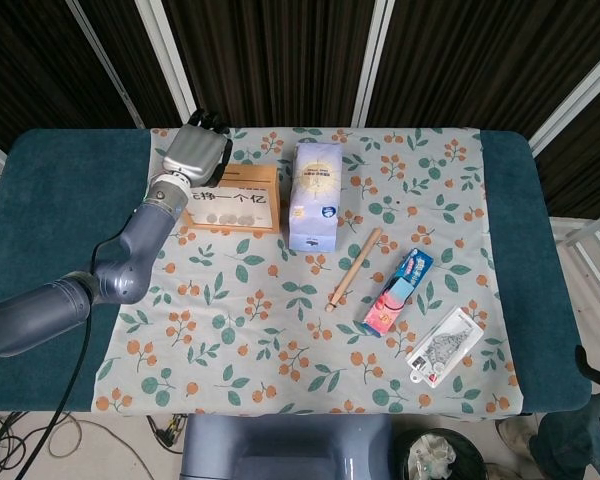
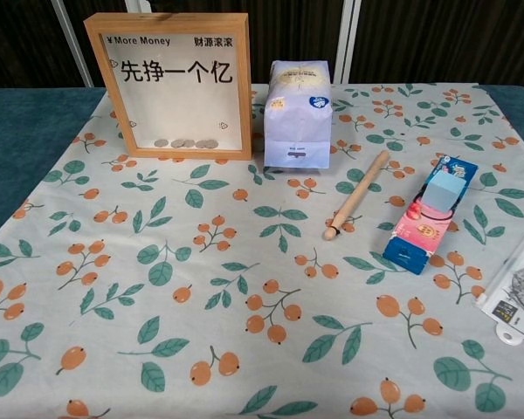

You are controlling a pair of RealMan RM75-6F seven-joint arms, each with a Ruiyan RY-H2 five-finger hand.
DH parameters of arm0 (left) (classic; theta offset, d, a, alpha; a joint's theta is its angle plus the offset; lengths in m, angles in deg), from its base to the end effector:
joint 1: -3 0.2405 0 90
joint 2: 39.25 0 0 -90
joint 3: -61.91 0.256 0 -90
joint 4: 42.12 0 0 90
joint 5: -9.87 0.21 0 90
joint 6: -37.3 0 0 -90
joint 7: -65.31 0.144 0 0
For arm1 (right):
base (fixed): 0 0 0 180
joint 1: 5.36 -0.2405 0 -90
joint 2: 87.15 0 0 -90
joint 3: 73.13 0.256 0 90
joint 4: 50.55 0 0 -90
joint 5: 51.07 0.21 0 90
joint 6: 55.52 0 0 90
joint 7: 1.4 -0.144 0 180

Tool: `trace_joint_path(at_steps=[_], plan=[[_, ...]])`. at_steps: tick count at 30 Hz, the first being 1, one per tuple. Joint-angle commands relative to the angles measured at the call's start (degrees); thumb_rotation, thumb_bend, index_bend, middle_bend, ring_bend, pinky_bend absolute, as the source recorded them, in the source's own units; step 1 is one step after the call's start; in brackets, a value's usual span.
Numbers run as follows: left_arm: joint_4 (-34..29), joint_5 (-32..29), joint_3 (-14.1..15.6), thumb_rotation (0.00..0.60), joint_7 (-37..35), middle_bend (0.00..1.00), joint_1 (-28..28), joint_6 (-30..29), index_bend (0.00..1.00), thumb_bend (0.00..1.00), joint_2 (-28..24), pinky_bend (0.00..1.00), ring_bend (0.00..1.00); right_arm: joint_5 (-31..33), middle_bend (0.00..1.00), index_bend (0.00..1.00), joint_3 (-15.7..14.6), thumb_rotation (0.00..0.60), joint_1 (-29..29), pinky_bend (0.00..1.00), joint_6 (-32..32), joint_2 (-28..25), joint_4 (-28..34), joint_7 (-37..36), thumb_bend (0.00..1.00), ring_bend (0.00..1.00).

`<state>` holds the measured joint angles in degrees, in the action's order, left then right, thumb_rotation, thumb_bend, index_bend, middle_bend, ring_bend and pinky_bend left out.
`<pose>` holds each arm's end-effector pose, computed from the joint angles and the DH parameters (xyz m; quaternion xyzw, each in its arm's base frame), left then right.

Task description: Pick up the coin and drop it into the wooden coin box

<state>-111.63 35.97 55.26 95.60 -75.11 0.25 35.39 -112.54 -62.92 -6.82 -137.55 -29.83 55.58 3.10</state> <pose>-0.0342 0.5024 0.0966 -0.7515 -0.2892 -0.2896 0.5174 -0.3279 -0.1742 0.1996 0.4326 -0.4952 0.3308 0.6769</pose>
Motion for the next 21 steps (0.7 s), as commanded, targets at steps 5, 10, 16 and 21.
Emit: trace_joint_path(at_steps=[5, 10, 16, 21], plan=[[-7.69, 8.43, -2.64, 0.6, -4.2, 0.16, 3.83, -7.8, 0.33, 0.46, -4.56, 0.0, 0.0, -0.96, 0.07, 0.15, -0.28, 0.6, -0.02, 0.0, 0.13, -0.06, -0.35, -0.33, 0.44, 0.01], [-17.06, 16.74, -2.62, 0.6, -7.8, 0.12, 10.6, -17.55, 0.22, 0.46, -10.39, 0.0, 0.0, -1.93, 0.07, 0.15, -0.6, 0.6, -0.08, 0.0, 0.24, 0.05, -0.69, -0.52, 0.44, 0.01], [-27.32, 23.29, -0.5, 0.6, -10.74, 0.09, 19.86, -26.47, 0.2, 0.46, -18.28, 0.0, 0.0, -2.76, 0.07, 0.15, -0.84, 0.6, -0.04, 0.0, 0.1, 0.16, -0.93, -0.62, 0.44, 0.01], [-32.87, 34.32, 3.78, 0.6, -17.59, 0.07, 32.6, -40.05, 0.19, 0.46, -20.08, 0.0, 0.0, -8.73, 0.07, 0.15, -2.08, 0.6, -0.37, 0.0, 0.72, -0.01, -2.41, -4.21, 0.44, 0.01]])
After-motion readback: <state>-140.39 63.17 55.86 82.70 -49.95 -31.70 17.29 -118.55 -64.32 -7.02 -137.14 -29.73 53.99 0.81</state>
